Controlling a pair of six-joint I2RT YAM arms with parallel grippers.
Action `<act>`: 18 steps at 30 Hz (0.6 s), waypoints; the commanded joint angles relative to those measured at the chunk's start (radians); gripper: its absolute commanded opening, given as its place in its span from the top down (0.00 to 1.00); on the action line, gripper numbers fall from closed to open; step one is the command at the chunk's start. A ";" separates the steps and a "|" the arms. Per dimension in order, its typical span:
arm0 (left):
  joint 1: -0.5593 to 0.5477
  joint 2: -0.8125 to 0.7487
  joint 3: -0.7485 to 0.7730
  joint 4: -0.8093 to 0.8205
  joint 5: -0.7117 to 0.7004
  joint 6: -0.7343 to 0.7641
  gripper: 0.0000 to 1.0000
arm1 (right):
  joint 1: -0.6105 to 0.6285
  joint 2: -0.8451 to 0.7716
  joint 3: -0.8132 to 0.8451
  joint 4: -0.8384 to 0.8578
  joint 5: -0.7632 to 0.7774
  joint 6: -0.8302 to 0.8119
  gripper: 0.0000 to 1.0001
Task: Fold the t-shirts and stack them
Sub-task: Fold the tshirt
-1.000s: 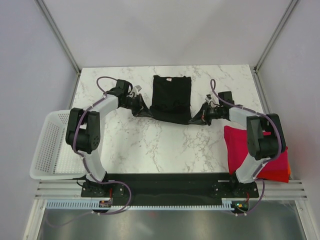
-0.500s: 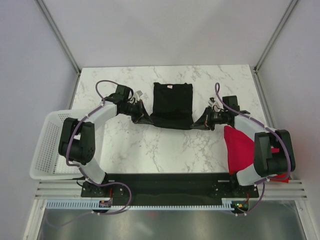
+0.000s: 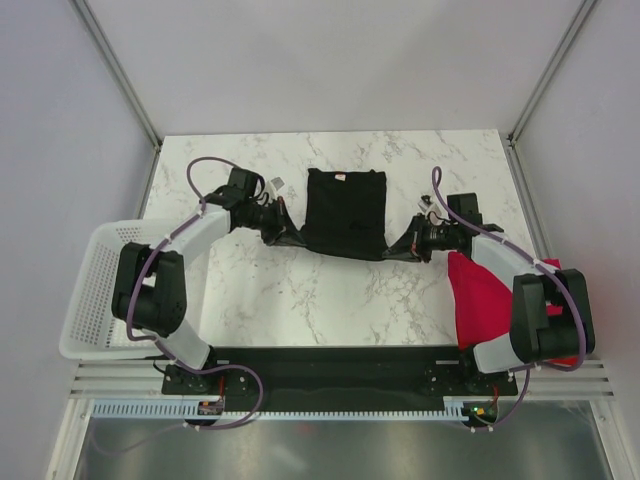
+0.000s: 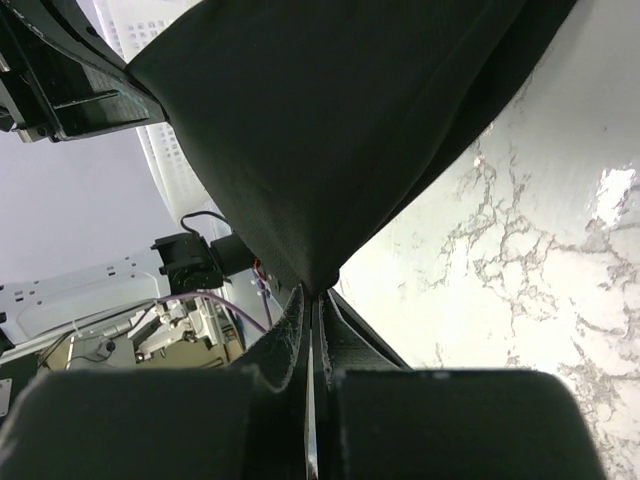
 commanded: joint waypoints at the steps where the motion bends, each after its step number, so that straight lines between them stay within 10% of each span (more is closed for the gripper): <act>1: -0.004 0.044 0.044 0.025 -0.005 0.062 0.98 | -0.004 0.028 0.043 0.093 0.024 0.000 1.00; 18: 0.056 0.722 0.981 0.057 -0.088 0.292 0.96 | -0.040 0.750 0.909 0.186 0.084 -0.095 0.98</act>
